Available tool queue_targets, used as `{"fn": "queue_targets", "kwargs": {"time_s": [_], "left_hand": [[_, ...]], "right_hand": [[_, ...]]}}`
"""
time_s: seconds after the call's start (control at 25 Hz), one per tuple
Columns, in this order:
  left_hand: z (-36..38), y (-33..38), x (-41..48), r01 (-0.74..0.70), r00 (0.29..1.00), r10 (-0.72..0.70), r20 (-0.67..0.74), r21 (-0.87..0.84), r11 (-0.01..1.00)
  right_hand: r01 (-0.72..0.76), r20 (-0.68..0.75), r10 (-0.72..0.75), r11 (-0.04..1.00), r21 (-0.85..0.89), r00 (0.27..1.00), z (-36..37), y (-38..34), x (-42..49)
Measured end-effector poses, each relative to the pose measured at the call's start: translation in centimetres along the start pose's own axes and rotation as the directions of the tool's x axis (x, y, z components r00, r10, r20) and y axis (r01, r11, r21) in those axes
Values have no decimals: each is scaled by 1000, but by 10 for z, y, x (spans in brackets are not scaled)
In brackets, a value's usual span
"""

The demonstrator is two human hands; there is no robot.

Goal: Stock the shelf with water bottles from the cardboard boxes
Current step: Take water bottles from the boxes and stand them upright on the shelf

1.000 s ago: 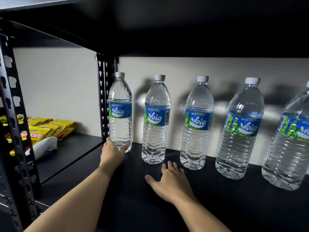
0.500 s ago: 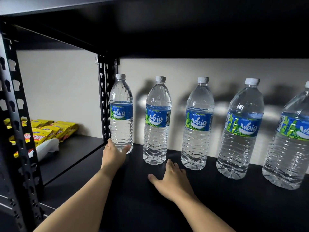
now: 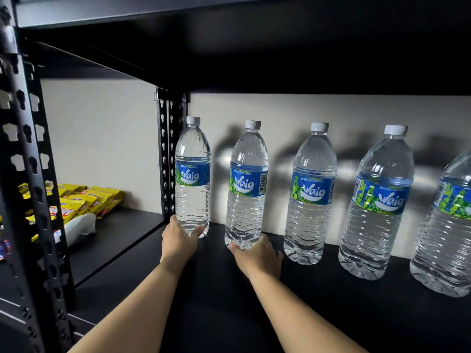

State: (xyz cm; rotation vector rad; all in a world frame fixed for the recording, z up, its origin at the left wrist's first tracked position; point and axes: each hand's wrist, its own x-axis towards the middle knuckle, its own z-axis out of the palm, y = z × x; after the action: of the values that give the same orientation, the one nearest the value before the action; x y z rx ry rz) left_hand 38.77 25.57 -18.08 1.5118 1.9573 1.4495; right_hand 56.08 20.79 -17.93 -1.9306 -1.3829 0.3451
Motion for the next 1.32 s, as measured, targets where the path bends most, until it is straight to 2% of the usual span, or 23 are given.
{"fn": "queue_targets", "kwargs": {"time_s": [0.16, 0.32, 0.52, 0.76, 0.96, 1.08, 1.16, 1.2, 1.32], "left_hand": [[0, 2, -1, 4, 1000, -4, 2, -8, 1000], [-5, 5, -3, 28, 1000, -28, 11, -1, 1000], [-22, 1, -6, 194, 978, -186, 90, -88, 977], [-46, -1, -42, 246, 959, -223, 178, -120, 962], [-112, 17, -135, 198, 940, -101, 327, -276, 940], [-164, 11, -203, 245, 920, -66, 386, -438, 865], [-192, -12, -247, 317, 921, -156, 356, -456, 831], [-202, -31, -267, 352, 920, -230, 318, -408, 842], [-224, -96, -324, 489, 872, -479, 100, -107, 866]], "right_hand": [[0, 7, 0, 1000, 0, 1000, 2, 1, 2], [57, 89, -53, 997, -43, 995, -10, 5, -3], [54, 248, -58, 998, 22, 967, -30, 14, -11], [146, 235, -140, 989, -7, 962, -48, 26, -52], [233, 236, -261, 962, 140, 936, -81, 40, -102], [291, 200, -359, 907, 303, 912, -98, 36, -152], [333, 140, -428, 838, 432, 893, -97, 32, -196], [390, 99, -483, 797, 461, 870, -92, 31, -217], [567, 89, -655, 707, 422, 751, -65, 35, -278]]}}
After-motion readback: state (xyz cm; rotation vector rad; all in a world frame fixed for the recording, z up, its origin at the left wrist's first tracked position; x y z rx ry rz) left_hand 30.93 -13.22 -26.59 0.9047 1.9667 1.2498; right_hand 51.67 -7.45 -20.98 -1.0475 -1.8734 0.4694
